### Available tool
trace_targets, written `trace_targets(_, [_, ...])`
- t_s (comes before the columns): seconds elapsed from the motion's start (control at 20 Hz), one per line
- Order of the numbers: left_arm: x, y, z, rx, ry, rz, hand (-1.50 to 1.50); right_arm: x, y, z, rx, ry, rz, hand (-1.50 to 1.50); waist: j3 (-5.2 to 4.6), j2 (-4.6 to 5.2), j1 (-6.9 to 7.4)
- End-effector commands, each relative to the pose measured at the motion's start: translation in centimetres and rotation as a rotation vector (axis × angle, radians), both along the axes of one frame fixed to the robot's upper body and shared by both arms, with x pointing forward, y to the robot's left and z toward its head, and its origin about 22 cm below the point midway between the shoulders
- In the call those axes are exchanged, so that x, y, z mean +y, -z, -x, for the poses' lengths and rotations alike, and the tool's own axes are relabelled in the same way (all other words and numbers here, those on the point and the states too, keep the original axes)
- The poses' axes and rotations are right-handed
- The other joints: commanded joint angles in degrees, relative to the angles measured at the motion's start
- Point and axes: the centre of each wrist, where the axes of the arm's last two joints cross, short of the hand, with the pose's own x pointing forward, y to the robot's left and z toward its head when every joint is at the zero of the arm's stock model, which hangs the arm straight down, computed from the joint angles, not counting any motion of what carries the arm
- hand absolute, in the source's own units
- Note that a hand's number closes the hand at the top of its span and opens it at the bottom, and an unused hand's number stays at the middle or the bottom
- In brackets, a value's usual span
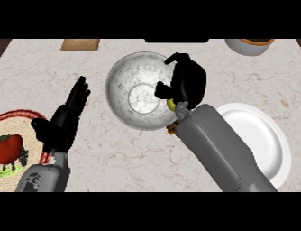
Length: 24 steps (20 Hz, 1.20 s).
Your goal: Pick the pear from the plate and place it in the bowl
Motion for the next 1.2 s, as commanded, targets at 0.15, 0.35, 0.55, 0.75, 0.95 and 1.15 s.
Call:
trace_targets(0.15, [-1.0, -0.2, 0.0, -0.008, -0.010, -0.013, 0.00, -1.6, 1.9, 1.4, -0.180, -0.048, -0.189, -1.50, 0.02, 0.01, 0.17])
trace_targets(0.35, [0.1, -0.9, -0.1, -0.007, 0.003, -0.010, 0.00, -0.6, -1.5, 1.3, -0.345, -0.017, -0.239, -1.50, -0.02, -0.11, 0.24])
trace_targets(0.55, [1.3, 0.6, 0.0, -0.003, -0.001, -0.001, 0.00, -2.7, -2.8, 1.9, -0.400, 0.023, -0.317, -1.50, -0.03, -0.11, -0.27])
trace_targets(0.75, [0.1, -0.2, -0.5, 0.001, -0.007, 0.008, 0.00, -3.6, -4.8, 5.2, -0.366, 0.042, -0.423, -1.50, -0.03, -0.27, -0.67])
trace_targets(0.95, [1.0, 0.0, 1.2, 0.000, 0.004, 0.014, 0.00, -6.4, -5.0, 7.9, -0.401, 0.038, -0.541, -1.50, 0.00, -0.32, -0.54])
trace_targets(1.15, [2.4, 0.3, 0.4, 0.002, -0.007, -0.003, 0.00, -6.5, -3.2, 10.7, -0.367, -0.003, -0.569, -1.50, -0.03, -0.14, -0.31])
